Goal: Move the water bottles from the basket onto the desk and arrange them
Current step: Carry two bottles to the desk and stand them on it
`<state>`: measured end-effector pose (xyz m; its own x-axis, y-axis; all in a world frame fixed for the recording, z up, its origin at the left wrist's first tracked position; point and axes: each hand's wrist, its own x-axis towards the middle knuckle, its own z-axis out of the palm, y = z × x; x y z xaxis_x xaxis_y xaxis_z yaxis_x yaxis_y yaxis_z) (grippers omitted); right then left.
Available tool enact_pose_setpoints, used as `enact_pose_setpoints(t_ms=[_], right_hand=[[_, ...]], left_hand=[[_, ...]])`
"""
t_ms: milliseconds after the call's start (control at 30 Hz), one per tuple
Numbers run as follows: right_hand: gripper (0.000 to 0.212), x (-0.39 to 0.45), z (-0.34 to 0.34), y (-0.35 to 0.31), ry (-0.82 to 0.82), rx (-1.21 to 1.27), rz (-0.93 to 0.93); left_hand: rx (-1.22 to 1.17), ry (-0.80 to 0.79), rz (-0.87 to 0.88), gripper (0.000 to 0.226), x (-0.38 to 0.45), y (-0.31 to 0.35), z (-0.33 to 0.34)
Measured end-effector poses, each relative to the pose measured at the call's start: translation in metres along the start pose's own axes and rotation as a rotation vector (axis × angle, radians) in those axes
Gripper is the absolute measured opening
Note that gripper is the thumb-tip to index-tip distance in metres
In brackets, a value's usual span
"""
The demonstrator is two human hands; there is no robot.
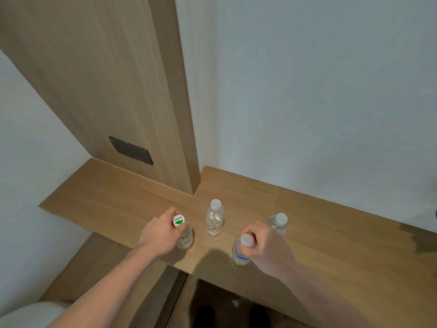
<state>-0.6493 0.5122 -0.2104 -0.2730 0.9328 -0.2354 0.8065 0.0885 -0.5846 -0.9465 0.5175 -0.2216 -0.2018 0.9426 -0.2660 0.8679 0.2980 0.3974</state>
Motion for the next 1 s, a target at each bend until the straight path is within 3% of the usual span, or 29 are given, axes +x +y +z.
enact_pose_setpoints(t_ms=[467, 767, 900, 1000], right_hand=[[0.026, -0.010, 0.023, -0.025, 0.112, -0.064, 0.245], [0.050, -0.063, 0.004, -0.026, 0.182, 0.017, 0.209], [0.058, -0.117, -0.014, -0.014, 0.170, 0.097, 0.222], [0.062, -0.177, -0.028, 0.008, 0.189, 0.138, 0.237]], left_hand=[[0.102, -0.133, 0.169, 0.041, 0.020, -0.024, -0.004], [0.230, -0.128, 0.153, 0.083, -0.020, -0.017, -0.019], [0.238, -0.062, 0.205, 0.080, -0.063, 0.023, -0.032], [0.159, 0.008, 0.382, 0.068, -0.114, 0.069, -0.029]])
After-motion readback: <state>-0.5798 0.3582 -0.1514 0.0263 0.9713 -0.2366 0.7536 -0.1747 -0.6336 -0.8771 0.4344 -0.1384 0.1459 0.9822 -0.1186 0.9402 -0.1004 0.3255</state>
